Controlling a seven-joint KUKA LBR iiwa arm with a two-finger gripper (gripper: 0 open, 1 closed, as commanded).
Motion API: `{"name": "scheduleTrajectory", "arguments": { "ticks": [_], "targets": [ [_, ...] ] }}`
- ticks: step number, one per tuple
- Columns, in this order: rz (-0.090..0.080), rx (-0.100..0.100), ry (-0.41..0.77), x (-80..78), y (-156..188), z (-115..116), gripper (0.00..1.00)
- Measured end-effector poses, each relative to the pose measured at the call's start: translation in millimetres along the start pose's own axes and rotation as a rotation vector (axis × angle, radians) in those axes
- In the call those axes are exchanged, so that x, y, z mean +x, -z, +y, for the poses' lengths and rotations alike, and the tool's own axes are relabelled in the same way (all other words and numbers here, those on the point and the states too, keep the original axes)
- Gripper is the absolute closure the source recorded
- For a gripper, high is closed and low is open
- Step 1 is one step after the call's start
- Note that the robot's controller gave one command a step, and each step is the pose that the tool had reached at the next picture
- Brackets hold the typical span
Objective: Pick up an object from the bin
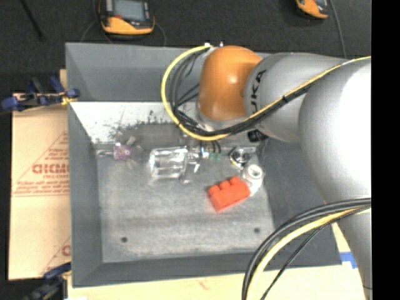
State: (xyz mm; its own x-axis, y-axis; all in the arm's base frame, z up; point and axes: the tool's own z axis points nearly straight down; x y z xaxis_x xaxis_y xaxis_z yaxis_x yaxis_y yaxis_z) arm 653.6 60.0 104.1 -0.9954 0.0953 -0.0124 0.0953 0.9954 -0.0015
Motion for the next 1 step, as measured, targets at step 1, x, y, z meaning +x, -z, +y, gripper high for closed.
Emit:
{"name": "scheduleTrajectory", "arguments": {
  "ticks": [1],
  "targets": [
    [0.006,-0.003,-0.092,-1.8,3.7,-1.0,0.00]
  ]
}}
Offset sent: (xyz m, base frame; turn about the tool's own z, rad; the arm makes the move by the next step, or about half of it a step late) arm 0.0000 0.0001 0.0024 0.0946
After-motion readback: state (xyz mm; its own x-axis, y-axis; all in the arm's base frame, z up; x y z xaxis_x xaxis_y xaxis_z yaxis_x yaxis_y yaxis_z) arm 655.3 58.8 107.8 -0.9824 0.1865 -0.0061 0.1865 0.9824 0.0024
